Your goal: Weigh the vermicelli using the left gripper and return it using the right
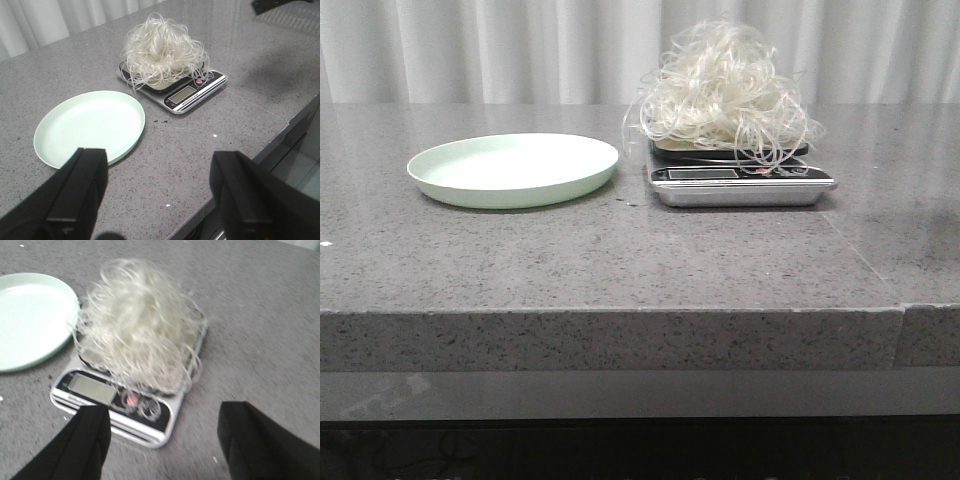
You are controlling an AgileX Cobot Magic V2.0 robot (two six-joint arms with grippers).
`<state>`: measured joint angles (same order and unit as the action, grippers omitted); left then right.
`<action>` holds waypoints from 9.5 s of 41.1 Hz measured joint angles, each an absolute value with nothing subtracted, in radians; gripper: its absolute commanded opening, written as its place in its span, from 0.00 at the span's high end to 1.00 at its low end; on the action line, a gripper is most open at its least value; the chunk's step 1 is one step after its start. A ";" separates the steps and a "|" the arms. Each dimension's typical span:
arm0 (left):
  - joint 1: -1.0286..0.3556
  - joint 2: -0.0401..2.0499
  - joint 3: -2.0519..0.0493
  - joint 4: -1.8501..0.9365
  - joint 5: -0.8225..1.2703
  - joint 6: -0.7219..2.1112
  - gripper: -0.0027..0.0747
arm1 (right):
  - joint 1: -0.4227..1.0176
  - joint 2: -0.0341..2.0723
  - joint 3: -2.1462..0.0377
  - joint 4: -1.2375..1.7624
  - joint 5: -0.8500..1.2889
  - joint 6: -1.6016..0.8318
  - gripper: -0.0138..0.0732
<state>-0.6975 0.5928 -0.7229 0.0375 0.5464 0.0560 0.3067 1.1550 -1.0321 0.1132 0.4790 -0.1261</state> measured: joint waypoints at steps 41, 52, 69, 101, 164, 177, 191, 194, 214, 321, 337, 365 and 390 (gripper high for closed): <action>-0.698 0.593 -0.723 0.038 0.546 0.056 0.33 | 0.345 1.816 -1.579 0.098 0.645 -0.130 0.46; -0.698 0.593 -0.723 0.038 0.546 0.056 0.33 | 0.345 1.816 -1.581 0.096 0.645 -0.130 0.66; -0.698 0.593 -0.723 0.038 0.546 0.056 0.33 | 0.357 1.772 -1.625 0.094 0.690 -0.132 0.66; -0.698 0.593 -0.723 0.037 0.546 0.056 0.33 | 0.659 1.850 -1.847 0.090 0.556 -0.132 0.66; -0.698 0.593 -0.723 0.037 0.546 0.056 0.33 | 0.535 1.215 -1.266 0.092 0.699 -0.128 0.35; -0.698 0.593 -0.723 0.037 0.546 0.056 0.33 | 0.528 0.920 -1.014 0.092 0.716 -0.093 0.35; -0.698 0.593 -0.723 0.037 0.546 0.056 0.33 | 0.528 0.731 -0.865 0.092 0.775 -0.082 0.35; -0.698 0.593 -0.723 0.037 0.546 0.056 0.37 | 0.528 0.723 -0.860 0.092 0.775 -0.080 0.35; -0.698 0.593 -0.723 0.037 0.546 0.056 0.78 | 0.528 0.723 -0.858 0.092 0.775 -0.080 0.66; -0.047 -0.005 0.002 0.000 0.013 0.056 0.78 | 0.528 0.723 -0.858 0.092 0.775 -0.080 0.66; -0.047 -0.005 0.002 0.000 0.012 0.056 0.78 | 0.349 0.509 -0.621 0.091 0.517 -0.080 0.66; -0.047 -0.005 0.002 0.000 0.011 0.056 0.78 | 0.063 -0.010 0.027 0.091 0.048 -0.080 0.66; -0.047 -0.005 0.002 0.000 0.011 0.056 0.78 | 0.047 -0.011 0.027 0.091 0.018 -0.048 0.66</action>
